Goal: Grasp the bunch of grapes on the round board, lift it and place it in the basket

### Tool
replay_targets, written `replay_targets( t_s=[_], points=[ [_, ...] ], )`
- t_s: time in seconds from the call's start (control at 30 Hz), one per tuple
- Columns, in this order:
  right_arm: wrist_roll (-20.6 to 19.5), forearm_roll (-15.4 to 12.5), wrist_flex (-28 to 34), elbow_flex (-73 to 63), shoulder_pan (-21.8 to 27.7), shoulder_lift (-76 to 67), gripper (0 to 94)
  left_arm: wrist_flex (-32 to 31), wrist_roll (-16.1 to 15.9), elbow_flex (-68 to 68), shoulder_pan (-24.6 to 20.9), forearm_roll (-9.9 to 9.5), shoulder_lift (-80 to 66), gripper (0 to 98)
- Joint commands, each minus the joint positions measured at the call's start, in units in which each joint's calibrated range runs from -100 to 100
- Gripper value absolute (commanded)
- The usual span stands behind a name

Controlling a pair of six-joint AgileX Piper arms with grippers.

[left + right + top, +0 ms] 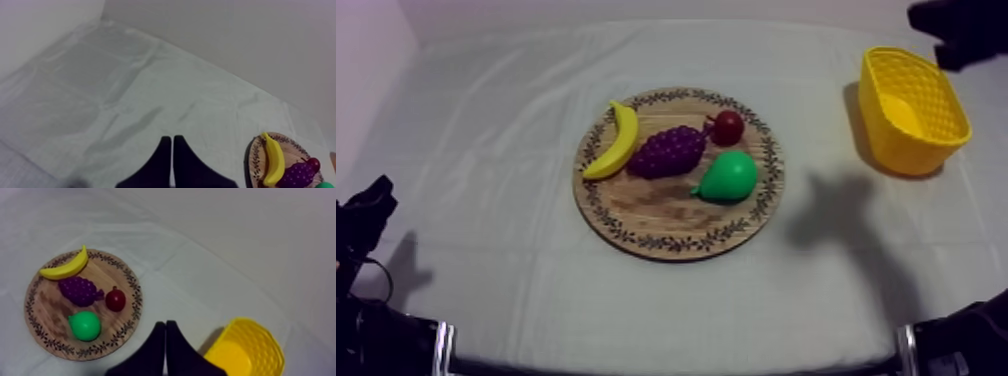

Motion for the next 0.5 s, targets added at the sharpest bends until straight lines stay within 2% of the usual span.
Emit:
replay_targets(
  t_s=[0.0,0.3,0.47],
  points=[
    [3.0,-0.81,4.02,-12.65,-1.2,9.44,0.5,-0.01,-0.02,0.0,-0.02,0.0,0.05,0.1],
    [9.46,-2.81,15.97,-28.64,-5.38,23.86,0.5,-0.01,-0.01,0.0,-0.02,0.0,0.05,0.1],
    [12.46,-2.67,23.0,-34.9,-8.11,29.57,0.5,-0.01,-0.01,0.0,-0.02,0.0,0.05,0.1]
  ],
)
